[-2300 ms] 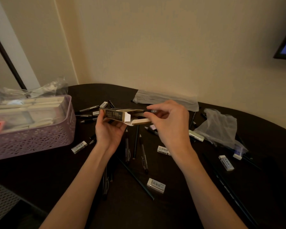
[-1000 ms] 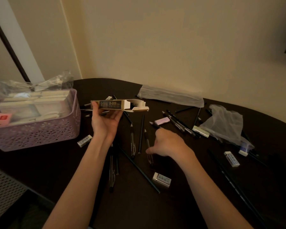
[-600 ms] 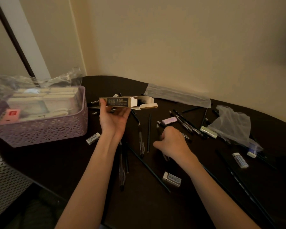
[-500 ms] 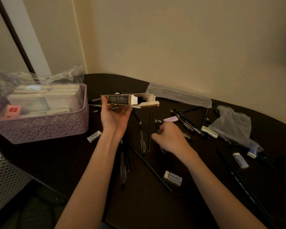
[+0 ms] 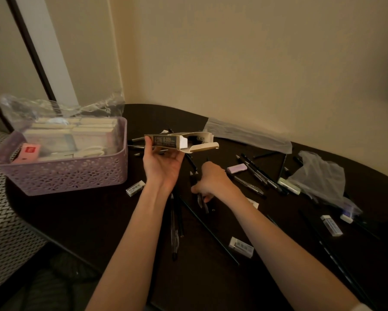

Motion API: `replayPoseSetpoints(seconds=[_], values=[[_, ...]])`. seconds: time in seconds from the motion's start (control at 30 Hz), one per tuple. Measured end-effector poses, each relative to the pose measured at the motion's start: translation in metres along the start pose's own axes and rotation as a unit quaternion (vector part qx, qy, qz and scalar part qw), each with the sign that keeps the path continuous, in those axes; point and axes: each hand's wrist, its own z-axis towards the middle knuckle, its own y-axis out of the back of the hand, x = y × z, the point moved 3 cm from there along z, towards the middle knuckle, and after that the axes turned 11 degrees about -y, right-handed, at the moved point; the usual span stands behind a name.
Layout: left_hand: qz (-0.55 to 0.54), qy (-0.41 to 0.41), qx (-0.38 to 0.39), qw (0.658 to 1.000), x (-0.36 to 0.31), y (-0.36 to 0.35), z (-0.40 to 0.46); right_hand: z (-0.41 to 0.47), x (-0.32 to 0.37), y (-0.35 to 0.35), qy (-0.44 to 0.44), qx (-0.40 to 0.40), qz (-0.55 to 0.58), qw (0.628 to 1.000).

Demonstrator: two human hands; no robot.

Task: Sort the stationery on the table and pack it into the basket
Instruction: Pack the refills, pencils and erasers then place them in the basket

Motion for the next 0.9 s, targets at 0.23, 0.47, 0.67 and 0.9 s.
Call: replayPoseSetpoints(seconds=[0.23,0.47,0.67,0.9], values=[[0.017,-0.002,0.001,1.000,0.001,0.002,0.002,-0.040,-0.029,0.067,0.040,-0.033,0.263,0.963],[0.052,-0.010,0.021,0.998,0.004,0.003,0.005,-0.084,-0.047,0.111,0.231,-0.225,0.441,0.837],[0.090,-0.027,0.040,0.995,0.004,0.004,0.006,-0.090,-0.039,0.105,0.307,-0.184,0.464,0.811],[0.106,-0.041,0.037,0.993,0.005,0.003,0.006,-0.083,-0.038,0.102,0.300,-0.140,0.420,0.845]])
